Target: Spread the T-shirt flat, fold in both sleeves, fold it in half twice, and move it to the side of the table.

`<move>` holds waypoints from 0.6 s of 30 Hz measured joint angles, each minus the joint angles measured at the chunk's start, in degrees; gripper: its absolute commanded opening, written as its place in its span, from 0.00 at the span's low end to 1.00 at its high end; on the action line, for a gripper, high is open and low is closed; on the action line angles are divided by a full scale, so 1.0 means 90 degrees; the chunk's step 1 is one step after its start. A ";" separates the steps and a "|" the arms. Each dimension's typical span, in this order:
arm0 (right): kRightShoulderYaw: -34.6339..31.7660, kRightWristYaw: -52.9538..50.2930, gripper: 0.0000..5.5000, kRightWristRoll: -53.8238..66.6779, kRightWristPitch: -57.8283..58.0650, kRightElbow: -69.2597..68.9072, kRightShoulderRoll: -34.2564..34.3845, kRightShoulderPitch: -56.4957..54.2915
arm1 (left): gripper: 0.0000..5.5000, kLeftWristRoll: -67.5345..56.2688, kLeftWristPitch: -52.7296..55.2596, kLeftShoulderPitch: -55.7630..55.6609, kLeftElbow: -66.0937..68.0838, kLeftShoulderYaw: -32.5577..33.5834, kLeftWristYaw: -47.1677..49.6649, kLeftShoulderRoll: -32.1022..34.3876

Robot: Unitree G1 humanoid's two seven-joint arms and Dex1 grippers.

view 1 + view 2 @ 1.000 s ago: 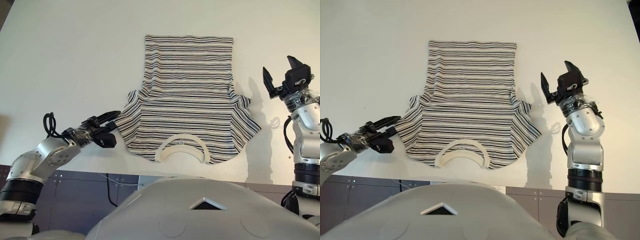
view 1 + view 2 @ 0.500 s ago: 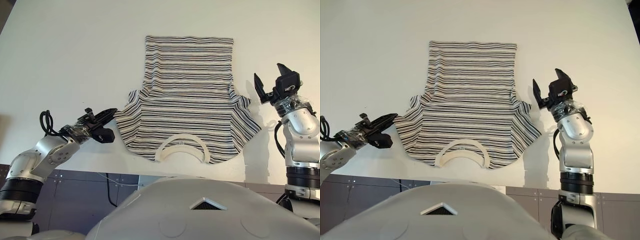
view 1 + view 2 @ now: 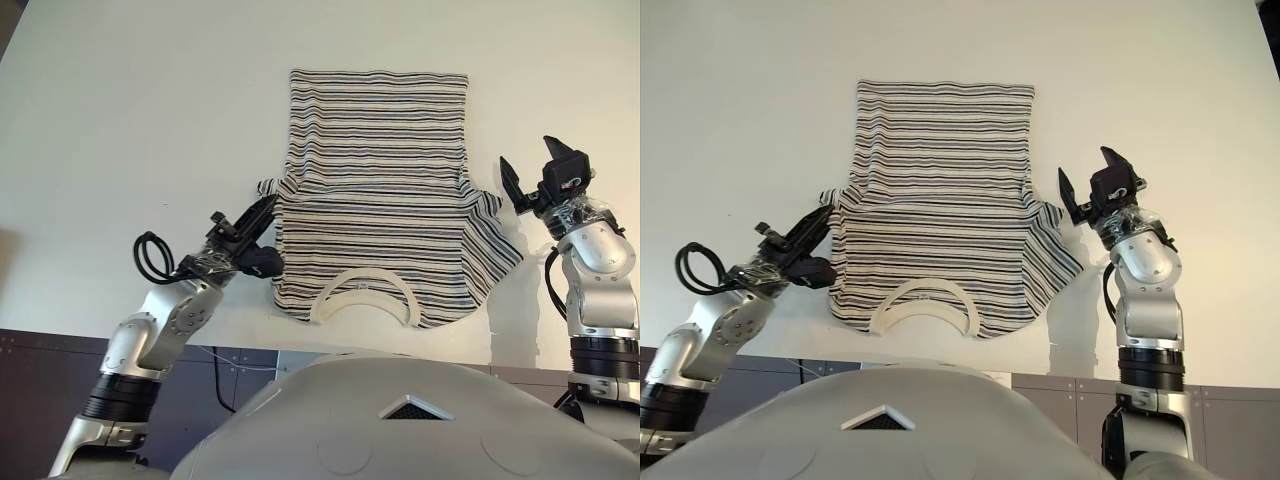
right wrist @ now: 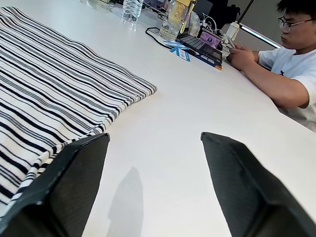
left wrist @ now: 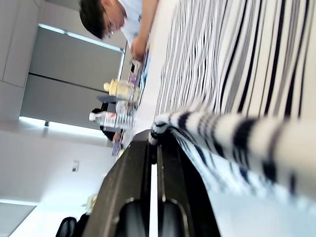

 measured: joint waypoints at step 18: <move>0.0043 0.0411 0.63 -0.0050 -0.0134 0.0676 -0.0275 -0.0682 | 0.38 -0.0782 -0.0148 0.0089 0.0535 -0.0663 -0.0680 -0.0172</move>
